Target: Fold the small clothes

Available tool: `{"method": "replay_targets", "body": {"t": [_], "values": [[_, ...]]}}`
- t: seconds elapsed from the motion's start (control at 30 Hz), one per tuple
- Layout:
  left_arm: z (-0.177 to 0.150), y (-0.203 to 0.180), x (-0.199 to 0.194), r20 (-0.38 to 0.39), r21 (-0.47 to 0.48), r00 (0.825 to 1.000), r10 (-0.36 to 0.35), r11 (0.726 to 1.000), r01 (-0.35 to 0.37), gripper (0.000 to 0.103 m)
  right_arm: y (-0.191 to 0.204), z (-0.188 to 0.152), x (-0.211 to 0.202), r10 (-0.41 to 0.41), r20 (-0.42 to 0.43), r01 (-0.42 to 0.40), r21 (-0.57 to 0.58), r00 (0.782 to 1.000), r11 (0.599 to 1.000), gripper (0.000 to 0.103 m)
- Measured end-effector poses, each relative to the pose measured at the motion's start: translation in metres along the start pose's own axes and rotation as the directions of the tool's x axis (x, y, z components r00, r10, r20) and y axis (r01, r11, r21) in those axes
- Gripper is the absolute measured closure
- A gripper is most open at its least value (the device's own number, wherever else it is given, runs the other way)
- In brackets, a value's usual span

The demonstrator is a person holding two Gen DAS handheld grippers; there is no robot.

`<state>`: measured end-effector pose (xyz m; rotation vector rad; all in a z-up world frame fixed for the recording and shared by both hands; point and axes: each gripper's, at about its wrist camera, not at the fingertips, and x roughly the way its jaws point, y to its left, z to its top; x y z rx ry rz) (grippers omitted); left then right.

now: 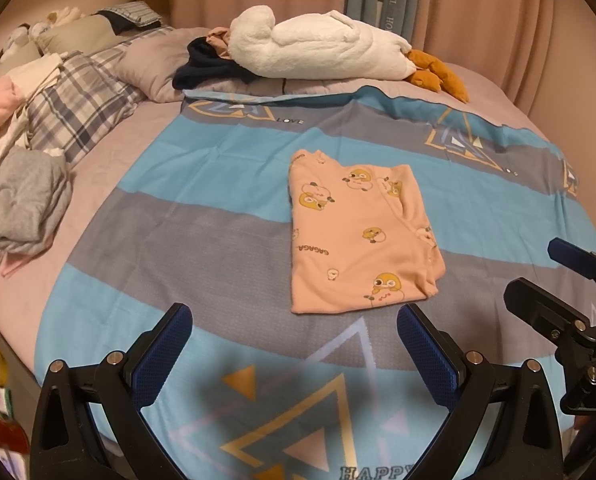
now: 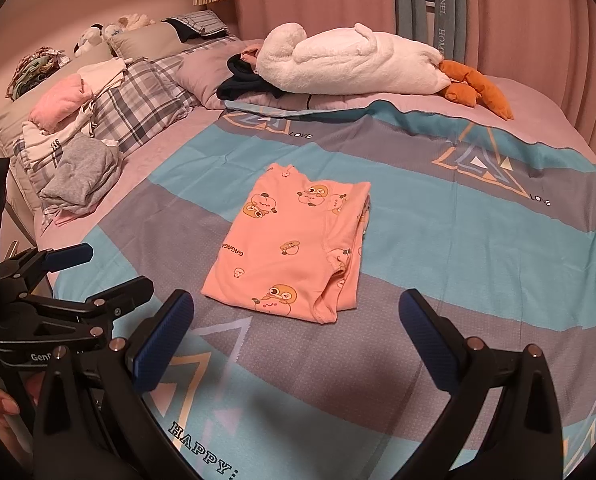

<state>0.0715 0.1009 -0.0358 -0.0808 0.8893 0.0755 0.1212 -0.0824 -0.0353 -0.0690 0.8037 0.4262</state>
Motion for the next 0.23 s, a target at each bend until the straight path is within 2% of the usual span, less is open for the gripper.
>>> {"method": "replay_targets", "body": {"t": [0.23], "values": [[-0.0002, 0.0008, 0.0004, 0.000, -0.003, 1.000, 0.002, 1.000, -0.002, 0.002, 0.0037, 0.0007, 0.0014, 0.004, 0.003, -0.004, -0.002, 1.000, 1.000, 0.000]]}}
